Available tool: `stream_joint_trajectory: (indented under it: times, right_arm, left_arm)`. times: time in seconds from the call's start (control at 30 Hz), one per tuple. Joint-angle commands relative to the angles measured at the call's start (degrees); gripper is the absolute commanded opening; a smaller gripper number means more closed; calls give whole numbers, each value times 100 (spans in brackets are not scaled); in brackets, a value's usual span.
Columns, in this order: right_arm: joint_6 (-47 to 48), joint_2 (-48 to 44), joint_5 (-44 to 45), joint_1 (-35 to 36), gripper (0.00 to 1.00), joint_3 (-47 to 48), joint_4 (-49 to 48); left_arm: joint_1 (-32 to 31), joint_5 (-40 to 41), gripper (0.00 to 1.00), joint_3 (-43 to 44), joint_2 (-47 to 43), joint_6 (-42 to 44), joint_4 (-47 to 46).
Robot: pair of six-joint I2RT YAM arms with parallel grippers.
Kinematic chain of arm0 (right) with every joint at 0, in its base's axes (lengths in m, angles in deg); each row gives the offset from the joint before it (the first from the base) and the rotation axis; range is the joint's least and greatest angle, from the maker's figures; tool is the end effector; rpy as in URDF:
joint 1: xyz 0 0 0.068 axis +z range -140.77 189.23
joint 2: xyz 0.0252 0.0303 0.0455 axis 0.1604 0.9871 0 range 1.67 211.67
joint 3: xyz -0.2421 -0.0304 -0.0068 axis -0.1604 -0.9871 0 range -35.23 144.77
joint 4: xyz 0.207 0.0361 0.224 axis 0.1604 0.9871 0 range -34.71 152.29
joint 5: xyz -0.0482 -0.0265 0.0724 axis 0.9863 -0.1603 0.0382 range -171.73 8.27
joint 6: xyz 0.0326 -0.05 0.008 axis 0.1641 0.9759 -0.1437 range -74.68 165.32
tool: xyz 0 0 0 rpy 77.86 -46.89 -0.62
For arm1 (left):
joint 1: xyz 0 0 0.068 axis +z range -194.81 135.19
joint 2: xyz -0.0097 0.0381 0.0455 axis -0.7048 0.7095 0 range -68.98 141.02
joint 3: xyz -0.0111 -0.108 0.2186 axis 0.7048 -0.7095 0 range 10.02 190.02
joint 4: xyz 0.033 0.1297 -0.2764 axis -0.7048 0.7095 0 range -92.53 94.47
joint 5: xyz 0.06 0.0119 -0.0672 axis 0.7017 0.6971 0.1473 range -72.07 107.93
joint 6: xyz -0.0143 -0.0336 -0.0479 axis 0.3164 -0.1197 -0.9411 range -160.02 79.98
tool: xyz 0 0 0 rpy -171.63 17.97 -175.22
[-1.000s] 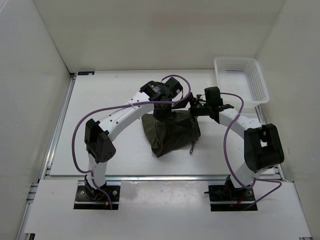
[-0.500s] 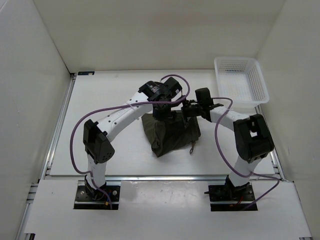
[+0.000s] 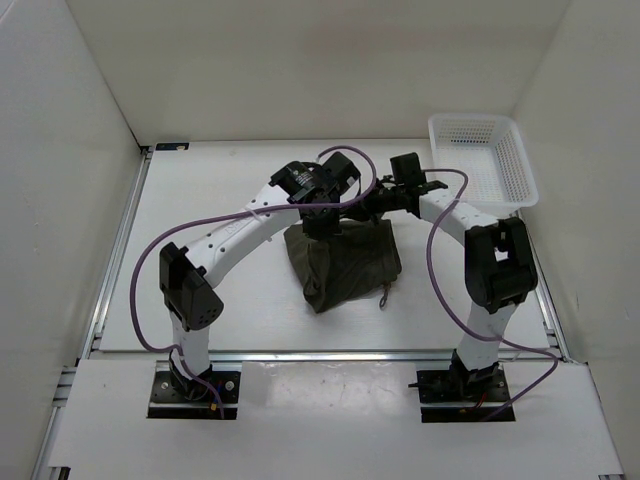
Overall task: Fold and stack the shorts
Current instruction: Fold the shorts
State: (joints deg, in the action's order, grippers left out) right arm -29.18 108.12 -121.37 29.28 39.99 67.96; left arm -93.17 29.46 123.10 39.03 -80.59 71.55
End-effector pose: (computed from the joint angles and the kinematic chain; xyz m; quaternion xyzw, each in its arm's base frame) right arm 0.4094 0.1798 0.1622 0.2780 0.8305 0.4822 0.0207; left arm 0.2865 -0.3090 0.3120 0.0482 0.9773 -0.0564 0.1985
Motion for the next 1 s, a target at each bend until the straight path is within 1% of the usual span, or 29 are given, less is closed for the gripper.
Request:
stream_joint_trajectory:
  times: [0.0,0.17,0.2,0.3,0.4,0.47,0.67,0.83,0.97]
  right_arm:
    - [567,33,193,-115,0,502,535]
    - [1068,86,246,-423,0,976,860]
    - [1069,86,246,-423,0,1099,913]
    - [1210,86,246,-573,0,1100,913]
    - [1341,86,246,-731,0,1100,992]
    - [1394,33,246,-897,0,1021,1045]
    - [1860,-213,448,-1231,0,810,1273]
    - [2299,-555,755,-1468,0,565,1528]
    - [2580,-976,835,-1697,0,257,1581]
  left_arm:
    - [19,-63,10,328,-219,-56,-87]
    - [19,-291,10,1013,194,-56,-140]
    - [19,-344,10,1276,386,14,-140]
    - [19,-607,10,1698,685,67,-140]
    - [-33,-862,10,1911,932,68,-288]
    - [-86,-1169,10,1911,986,120,-420]
    - [-253,-1513,10,1964,1407,234,-737]
    - [-306,-1987,10,1858,1609,392,-1010]
    - [-306,-2049,10,1771,1601,516,-1010]
